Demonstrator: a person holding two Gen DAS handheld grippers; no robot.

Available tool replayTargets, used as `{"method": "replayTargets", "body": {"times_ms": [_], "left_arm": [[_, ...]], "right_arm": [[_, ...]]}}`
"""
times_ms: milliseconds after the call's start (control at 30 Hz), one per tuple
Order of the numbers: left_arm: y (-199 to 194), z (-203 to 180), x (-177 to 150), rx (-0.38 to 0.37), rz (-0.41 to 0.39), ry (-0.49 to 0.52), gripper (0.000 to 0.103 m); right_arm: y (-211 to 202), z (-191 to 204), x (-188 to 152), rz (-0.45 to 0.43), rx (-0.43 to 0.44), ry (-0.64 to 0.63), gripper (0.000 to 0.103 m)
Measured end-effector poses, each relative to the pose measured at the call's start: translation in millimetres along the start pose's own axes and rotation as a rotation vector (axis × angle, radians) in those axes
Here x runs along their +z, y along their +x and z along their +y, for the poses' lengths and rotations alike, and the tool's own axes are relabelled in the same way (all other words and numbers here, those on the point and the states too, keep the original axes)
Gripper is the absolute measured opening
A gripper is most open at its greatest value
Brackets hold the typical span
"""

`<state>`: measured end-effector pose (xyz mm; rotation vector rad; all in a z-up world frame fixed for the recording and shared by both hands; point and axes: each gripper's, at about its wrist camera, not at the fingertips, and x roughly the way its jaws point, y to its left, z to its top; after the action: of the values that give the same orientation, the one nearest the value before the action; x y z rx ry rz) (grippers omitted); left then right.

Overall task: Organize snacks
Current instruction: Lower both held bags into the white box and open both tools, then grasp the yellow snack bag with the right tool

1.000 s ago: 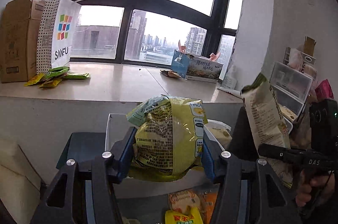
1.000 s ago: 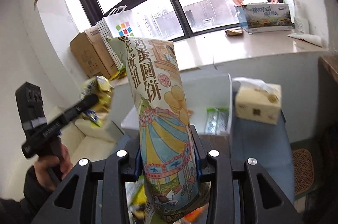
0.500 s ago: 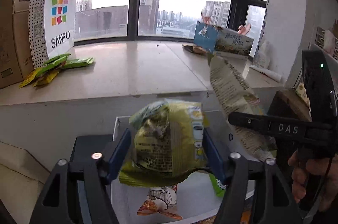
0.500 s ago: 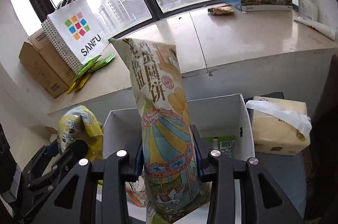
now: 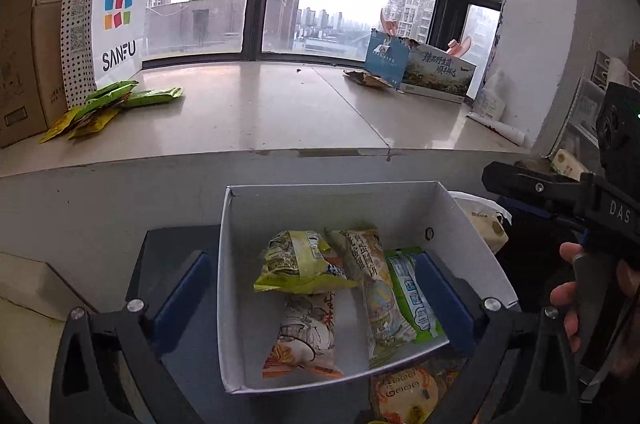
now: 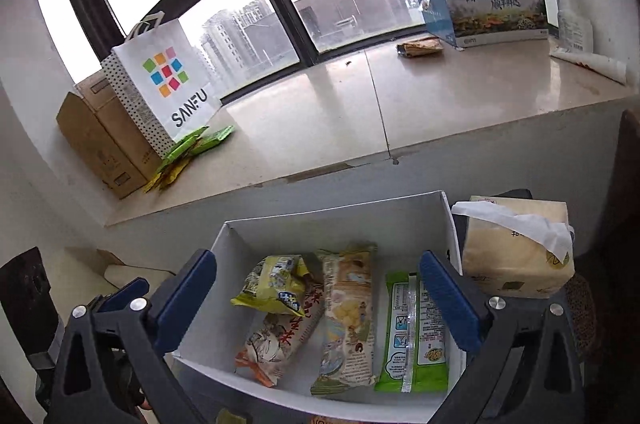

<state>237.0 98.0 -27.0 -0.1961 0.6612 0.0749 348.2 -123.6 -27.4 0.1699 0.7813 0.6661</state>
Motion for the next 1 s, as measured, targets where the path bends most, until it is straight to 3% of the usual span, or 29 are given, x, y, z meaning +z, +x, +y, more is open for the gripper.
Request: {"method": "replayTargets", "body": {"times_ms": [167, 367, 533, 700, 1000], "left_arm": [[-58, 0, -15, 0.002, -0.094, -0.015, 0.103], [-125, -5, -56, -0.109, -0.124, 0.017, 0.103], [-169, -6, -95, -0.092, -0.157, -0.011, 0.103], [-193, -14, -124, -0.172, -0.144, -0.029, 0.103], [-207, -31, -146, -0.191, -0.146, 0.013, 0.103]], "right_arm": [[-53, 17, -22, -0.078, 0.063, -0.079, 0.103], [-122, 23, -75, -0.150, 0.118, -0.188, 0.103], [-164, 17, -124, -0.188, 0.098, -0.253, 0.103], [-189, 1, -160, -0.172, 0.091, -0.230, 0.103], [-203, -4, -192, -0.141, 0.080, -0.263, 0.103]]}}
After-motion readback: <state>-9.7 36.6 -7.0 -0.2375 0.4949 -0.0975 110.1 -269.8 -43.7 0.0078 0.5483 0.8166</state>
